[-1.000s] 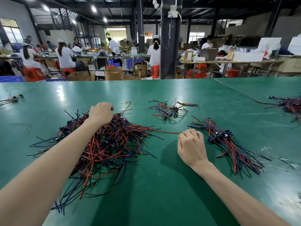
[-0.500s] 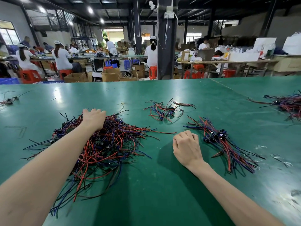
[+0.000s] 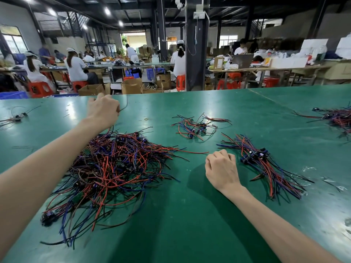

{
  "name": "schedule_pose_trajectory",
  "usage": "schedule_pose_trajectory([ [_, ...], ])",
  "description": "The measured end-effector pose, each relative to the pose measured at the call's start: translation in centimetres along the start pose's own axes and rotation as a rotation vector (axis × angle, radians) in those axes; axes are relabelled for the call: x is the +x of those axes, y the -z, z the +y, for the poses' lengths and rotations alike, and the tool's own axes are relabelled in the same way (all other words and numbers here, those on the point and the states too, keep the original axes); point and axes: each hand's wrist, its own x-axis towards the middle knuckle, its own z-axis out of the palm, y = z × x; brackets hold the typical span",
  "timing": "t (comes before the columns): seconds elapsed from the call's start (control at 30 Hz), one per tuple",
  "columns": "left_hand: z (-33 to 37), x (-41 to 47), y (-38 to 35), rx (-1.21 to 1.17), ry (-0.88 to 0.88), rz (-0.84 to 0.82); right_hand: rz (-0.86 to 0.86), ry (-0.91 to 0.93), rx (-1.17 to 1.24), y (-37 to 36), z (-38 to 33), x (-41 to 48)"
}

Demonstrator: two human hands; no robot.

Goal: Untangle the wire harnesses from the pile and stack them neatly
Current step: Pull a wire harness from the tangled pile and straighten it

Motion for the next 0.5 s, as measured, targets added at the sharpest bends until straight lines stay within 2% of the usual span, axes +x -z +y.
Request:
schedule_pose_trajectory([
  [0.1,0.7,-0.1,1.7,-0.116,0.006,0.099,0.004,-0.009,0.01,-0.1,0.0,-0.1],
  [0.17,1.3,-0.2,3.0,-0.439,0.097,0.178,0.004,-0.004,0.017,0.0,-0.3,-0.1],
  [0.2,1.9,-0.4,3.8,-0.655,0.159,0.161,0.008,0.0,0.022,0.1,-0.4,0.0],
  [0.27,3.6,-1.2,4.9,-1.085,0.276,0.071,0.027,0.004,0.049,0.3,-0.5,0.1],
  [0.33,5.7,-2.6,5.3,-1.391,0.35,-0.035,0.046,0.001,0.082,0.5,-0.5,0.0],
  [0.43,8.5,-5.8,4.5,-1.764,0.435,-0.224,0.066,-0.028,0.198,0.7,-0.6,0.0],
  [0.5,10.0,-8.2,3.2,-1.925,0.486,-0.342,0.06,-0.071,0.391,0.9,-0.7,0.1],
])
